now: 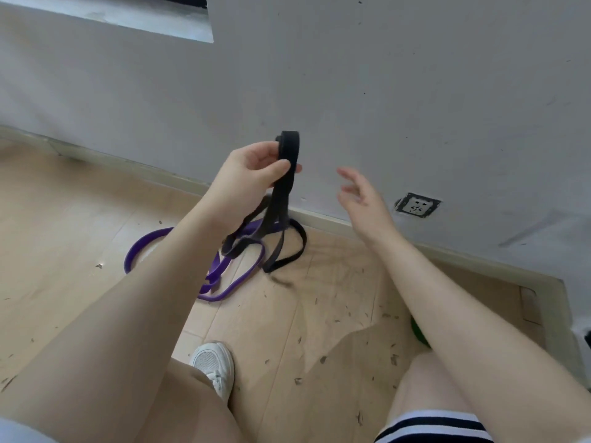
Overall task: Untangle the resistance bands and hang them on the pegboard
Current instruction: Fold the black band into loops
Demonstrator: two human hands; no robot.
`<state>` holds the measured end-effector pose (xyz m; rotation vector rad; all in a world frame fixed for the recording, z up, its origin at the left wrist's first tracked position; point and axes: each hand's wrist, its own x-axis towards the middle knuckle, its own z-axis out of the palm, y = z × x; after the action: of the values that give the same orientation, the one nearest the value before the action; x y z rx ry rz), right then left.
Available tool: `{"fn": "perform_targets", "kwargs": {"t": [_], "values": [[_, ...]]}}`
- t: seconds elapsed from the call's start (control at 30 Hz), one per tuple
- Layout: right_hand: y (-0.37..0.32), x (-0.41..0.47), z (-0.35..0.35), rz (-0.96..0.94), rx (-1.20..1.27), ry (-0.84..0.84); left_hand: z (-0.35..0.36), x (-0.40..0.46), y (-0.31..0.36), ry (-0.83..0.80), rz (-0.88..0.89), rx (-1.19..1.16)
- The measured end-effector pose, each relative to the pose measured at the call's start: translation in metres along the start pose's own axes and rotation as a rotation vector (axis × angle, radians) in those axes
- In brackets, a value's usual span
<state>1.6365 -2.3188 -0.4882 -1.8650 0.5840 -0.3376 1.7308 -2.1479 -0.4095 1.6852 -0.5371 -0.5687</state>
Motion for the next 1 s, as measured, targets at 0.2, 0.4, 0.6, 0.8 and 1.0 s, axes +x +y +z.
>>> {"fn": "perform_targets", "kwargs": {"t": [0.2,0.4,0.6,0.8,1.0], "values": [[-0.057,0.019,0.015,-0.219,-0.242,-0.353,-0.01,-0.014,0.014,-0.221,0.018,-0.064],[-0.049,0.008,0.007,-0.087,-0.284,-0.173,-0.011,-0.016,0.021,-0.204,0.03,-0.156],[-0.086,0.008,-0.041,-0.199,-0.222,-0.09,-0.009,-0.014,0.02,-0.129,0.028,0.125],[-0.136,0.01,-0.079,-0.263,-0.241,-0.249,-0.014,-0.017,0.007,-0.115,0.069,0.321],[-0.173,0.009,-0.071,-0.471,-0.485,-0.303,-0.001,-0.014,0.02,-0.119,0.079,0.282]]}}
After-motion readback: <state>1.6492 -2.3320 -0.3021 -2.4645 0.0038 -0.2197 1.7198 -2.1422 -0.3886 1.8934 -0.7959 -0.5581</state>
